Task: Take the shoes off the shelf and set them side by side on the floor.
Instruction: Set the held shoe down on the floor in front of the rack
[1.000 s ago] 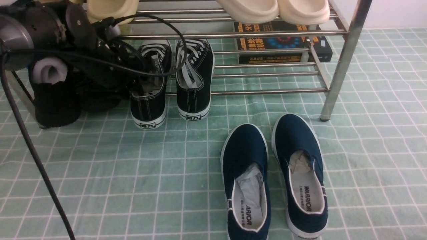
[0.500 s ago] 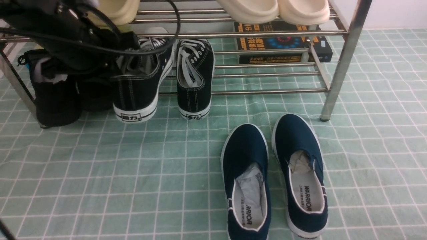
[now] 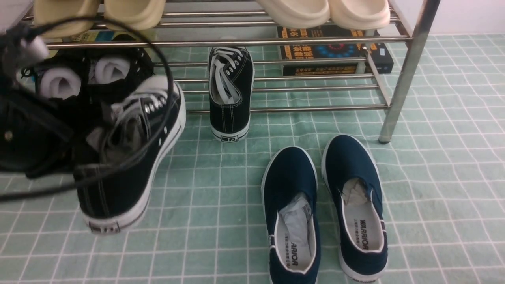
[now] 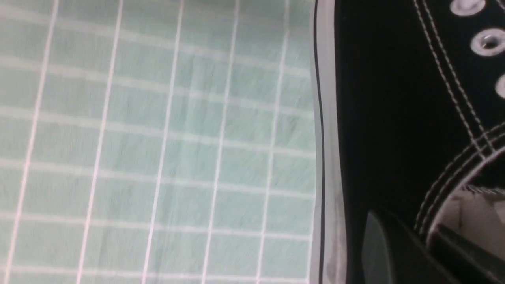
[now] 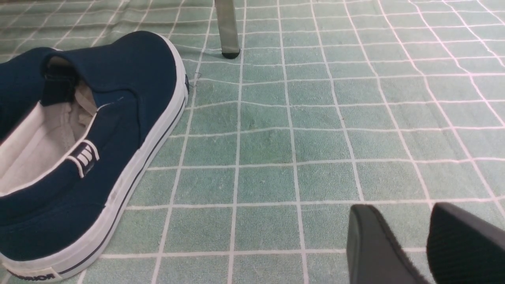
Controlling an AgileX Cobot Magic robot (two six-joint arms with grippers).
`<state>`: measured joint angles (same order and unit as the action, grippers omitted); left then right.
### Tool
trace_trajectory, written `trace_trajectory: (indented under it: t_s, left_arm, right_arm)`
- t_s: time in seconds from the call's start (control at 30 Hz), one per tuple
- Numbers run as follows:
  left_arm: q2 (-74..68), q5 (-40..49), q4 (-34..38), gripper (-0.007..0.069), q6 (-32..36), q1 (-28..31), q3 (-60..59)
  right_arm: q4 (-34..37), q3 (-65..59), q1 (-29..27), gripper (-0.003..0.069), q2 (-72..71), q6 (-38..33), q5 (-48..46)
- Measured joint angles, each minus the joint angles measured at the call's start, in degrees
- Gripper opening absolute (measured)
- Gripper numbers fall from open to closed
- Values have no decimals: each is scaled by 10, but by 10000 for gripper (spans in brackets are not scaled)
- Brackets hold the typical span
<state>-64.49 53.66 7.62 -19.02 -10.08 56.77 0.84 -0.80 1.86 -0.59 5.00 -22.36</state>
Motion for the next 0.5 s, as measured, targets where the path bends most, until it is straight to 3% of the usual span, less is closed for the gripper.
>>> trace_trajectory:
  t_s: [0.27, 0.5]
  left_arm:
    - [-9, -159, 10, 8, -5, 0, -164]
    - [-47, -264, 37, 8, -5, 0, -189]
  right_arm:
    - [0, 0, 0, 237, 0, 0, 0]
    - [0, 0, 0, 237, 0, 0, 0]
